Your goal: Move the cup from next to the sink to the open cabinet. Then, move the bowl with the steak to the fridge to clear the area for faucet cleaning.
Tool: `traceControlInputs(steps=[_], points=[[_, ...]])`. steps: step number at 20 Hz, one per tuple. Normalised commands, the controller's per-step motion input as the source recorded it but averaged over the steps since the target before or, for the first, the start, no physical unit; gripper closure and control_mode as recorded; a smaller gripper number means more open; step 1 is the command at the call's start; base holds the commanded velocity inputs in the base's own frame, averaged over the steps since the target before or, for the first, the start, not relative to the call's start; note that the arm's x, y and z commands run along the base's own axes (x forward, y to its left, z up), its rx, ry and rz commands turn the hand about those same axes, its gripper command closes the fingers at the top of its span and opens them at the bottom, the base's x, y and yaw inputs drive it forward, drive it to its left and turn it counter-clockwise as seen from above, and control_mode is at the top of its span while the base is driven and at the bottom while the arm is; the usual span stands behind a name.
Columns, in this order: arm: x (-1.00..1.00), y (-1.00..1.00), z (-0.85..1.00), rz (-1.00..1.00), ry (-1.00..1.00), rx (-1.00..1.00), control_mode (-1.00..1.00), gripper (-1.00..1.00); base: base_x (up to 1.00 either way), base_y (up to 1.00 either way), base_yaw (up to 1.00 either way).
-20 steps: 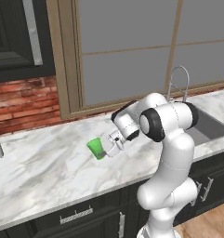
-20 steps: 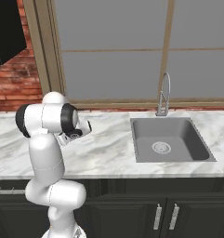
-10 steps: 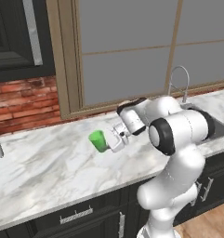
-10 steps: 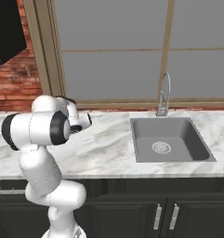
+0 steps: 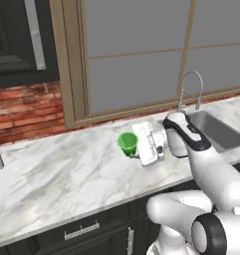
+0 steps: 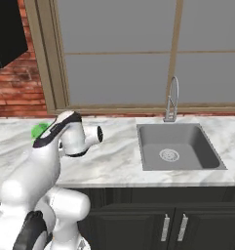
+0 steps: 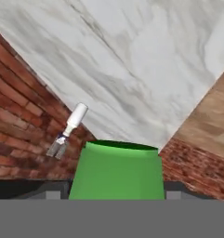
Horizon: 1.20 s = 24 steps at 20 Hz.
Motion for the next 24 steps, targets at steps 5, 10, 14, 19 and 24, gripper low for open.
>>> traceControlInputs(steps=[5,10,14,19,24], points=[[-1.00,-0.53,1.00,-0.20,-0.17,0.44,-1.00,1.00,0.00,0.00,0.00],[0.00,0.00,0.00,0.00,0.00,0.00,1.00,1.00,-0.89,-0.47,-0.50],[0.00,0.00,0.00,0.00,0.00,0.00,1.00,1.00,-0.45,-0.29,-0.79],[0.00,0.00,0.00,0.00,0.00,0.00,1.00,1.00,-0.09,-0.38,-0.90],[0.00,0.00,0.00,0.00,0.00,0.00,1.00,1.00,0.00,-0.55,-0.92]])
